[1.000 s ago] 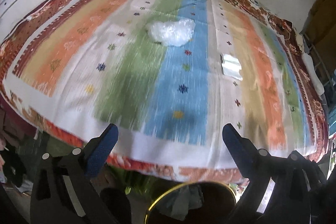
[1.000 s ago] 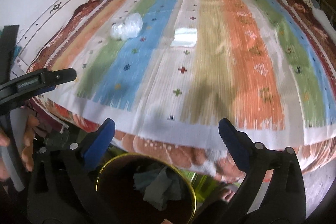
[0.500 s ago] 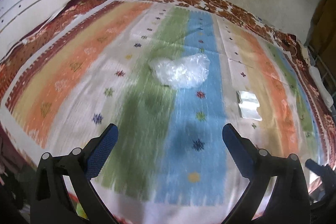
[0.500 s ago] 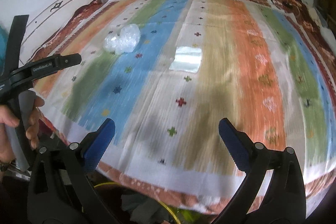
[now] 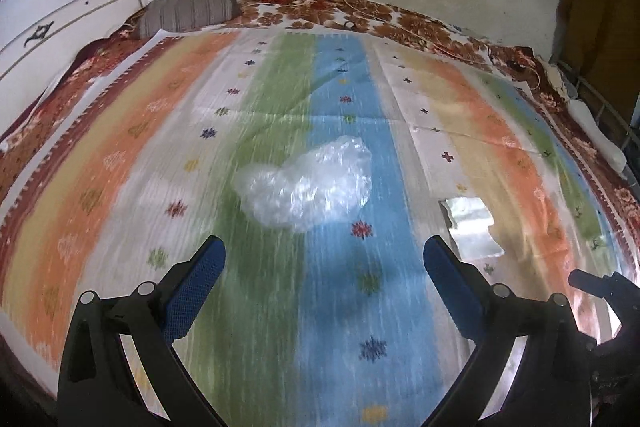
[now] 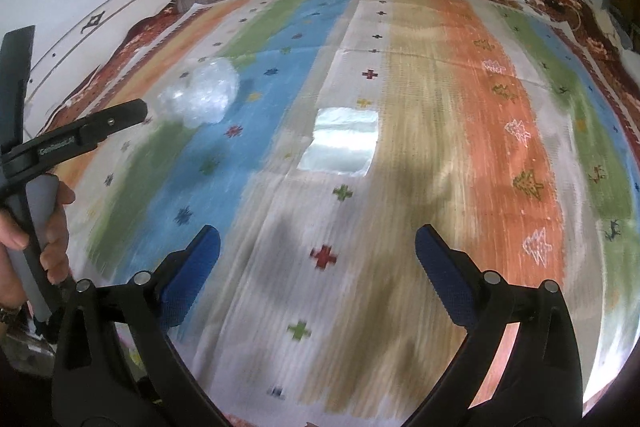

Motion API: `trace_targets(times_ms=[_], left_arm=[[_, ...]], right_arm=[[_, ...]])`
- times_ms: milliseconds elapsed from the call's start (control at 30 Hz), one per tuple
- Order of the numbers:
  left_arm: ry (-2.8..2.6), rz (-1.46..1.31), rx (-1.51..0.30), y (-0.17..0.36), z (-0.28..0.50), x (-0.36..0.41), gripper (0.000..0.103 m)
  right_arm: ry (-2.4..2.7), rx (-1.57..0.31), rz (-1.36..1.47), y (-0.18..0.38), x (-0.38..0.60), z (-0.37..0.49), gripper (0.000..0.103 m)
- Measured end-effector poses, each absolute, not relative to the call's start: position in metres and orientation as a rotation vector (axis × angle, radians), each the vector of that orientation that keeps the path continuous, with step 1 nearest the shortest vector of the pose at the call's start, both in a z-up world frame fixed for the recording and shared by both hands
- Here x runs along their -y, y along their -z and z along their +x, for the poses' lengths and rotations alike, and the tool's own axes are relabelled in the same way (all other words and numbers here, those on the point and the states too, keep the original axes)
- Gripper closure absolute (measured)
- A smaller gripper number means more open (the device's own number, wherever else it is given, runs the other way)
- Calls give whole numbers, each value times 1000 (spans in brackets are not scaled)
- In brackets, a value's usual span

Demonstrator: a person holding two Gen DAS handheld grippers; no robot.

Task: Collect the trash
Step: 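Move both tools back over the clear plastic bag and white paper, then grasp the clear plastic bag with left tool while right tool grasps the white paper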

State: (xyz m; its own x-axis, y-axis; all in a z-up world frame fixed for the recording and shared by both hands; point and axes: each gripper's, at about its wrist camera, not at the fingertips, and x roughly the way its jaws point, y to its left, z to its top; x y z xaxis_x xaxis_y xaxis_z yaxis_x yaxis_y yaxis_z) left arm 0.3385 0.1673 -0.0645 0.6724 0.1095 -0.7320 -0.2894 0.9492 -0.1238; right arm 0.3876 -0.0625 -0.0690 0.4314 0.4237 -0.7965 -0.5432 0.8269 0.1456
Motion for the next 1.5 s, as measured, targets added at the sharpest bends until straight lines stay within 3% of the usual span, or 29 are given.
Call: trace_targets(times_ms=[367, 533, 600, 733, 800, 867, 933, 967, 1000, 1167, 1500], left_arm=[[-201, -218, -850, 81, 379, -187, 7], [-133, -178, -860, 85, 394, -186, 7], [-129, -191, -888, 96, 399, -186, 9], [-140, -232, -891, 109, 406, -188, 19], [-137, -247, -891, 111, 407, -188, 44], [-158, -241, -907, 114, 410, -189, 57], [-163, -246, -902, 113, 409, -189, 73], [-163, -252, -902, 112, 408, -190, 76], [-160, -260, -896, 110, 407, -190, 78], [-188, -246, -872, 89, 399, -191, 82], [-247, -351, -917, 74, 364, -193, 84]], right_arm=[[-603, -977, -134, 92, 43, 445, 19], [-615, -1002, -128, 105, 29, 465, 28], [-612, -989, -137, 107, 23, 471, 39], [-614, -1000, -186, 119, 10, 479, 44], [-601, -1033, -179, 128, 9, 484, 55], [-590, -1032, -175, 131, 11, 485, 60], [-583, -1024, -186, 131, 12, 486, 73], [-582, -1024, -183, 131, 13, 486, 82], [-580, -1027, -179, 131, 14, 487, 89], [-565, -1041, -162, 124, 20, 484, 98], [-592, -991, -224, 86, 27, 444, 99]])
